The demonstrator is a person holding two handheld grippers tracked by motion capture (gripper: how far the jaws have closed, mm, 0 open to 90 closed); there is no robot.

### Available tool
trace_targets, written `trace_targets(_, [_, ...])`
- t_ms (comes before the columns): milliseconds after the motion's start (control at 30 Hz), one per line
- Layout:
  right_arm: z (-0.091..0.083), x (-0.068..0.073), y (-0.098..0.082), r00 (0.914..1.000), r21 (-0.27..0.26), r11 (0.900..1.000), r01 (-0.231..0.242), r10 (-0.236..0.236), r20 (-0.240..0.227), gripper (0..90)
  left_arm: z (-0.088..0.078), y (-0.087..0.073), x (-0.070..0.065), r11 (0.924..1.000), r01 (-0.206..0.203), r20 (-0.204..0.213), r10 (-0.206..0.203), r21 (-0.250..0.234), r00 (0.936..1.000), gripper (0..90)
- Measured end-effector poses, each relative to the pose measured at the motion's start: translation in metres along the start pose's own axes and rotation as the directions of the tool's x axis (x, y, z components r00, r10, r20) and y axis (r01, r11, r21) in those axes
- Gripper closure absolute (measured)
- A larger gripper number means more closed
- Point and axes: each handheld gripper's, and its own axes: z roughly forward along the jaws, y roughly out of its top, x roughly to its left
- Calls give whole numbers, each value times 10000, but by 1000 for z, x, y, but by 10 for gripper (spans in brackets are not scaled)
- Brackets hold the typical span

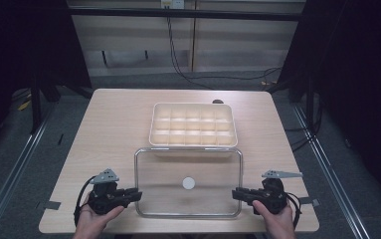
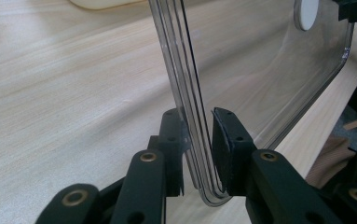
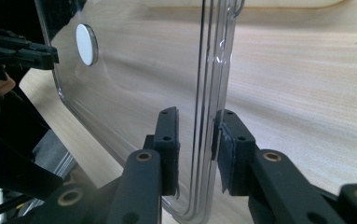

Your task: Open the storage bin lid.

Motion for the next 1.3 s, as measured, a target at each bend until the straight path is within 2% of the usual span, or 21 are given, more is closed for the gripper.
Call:
trace_targets(100, [2,-1,-1,10000,56,10000,-32,32,16,717,2,-1,2,9999,121,78,-120,-59,9999,741])
trace_targets(200, [3,-3,-2,10000,30,10000,-25,25,41,715,3,-1,2,10000,50,48,-50,-69,10000,736])
trace_targets(300, [6,-6,-5,9998,201,9996,-208,206,75,710,5,-1,1,10000,65,25,-65,-25,10000,726])
trace_targets(433, [9,-9,-3,9995,250,9993,-264,260,164,700,9,2,3,9997,-136,-45,137,226,9999,701])
trace_targets(500, [12,-10,-1,9992,375,9988,-315,304,278,686,12,4,5,9993,-97,-51,99,357,9999,692])
trace_targets(600, [15,-10,1,9988,576,9980,-260,235,429,670,15,6,8,9987,-49,23,48,509,10000,679])
trace_targets(667, [15,-10,2,9986,655,9978,-44,10,527,661,16,7,8,9985,-87,91,82,544,9999,678])
trace_targets(867, [18,-14,1,9988,542,9985,-84,58,486,646,18,6,11,9989,119,116,-125,443,9999,669])
trace_targets(1100, [22,-16,0,9983,646,9978,-155,119,566,608,23,4,10,9981,-58,119,50,618,9999,644])
trace_targets(1300, [25,-19,0,9975,752,9969,-240,189,680,584,26,4,11,9975,44,41,-47,709,10000,638])
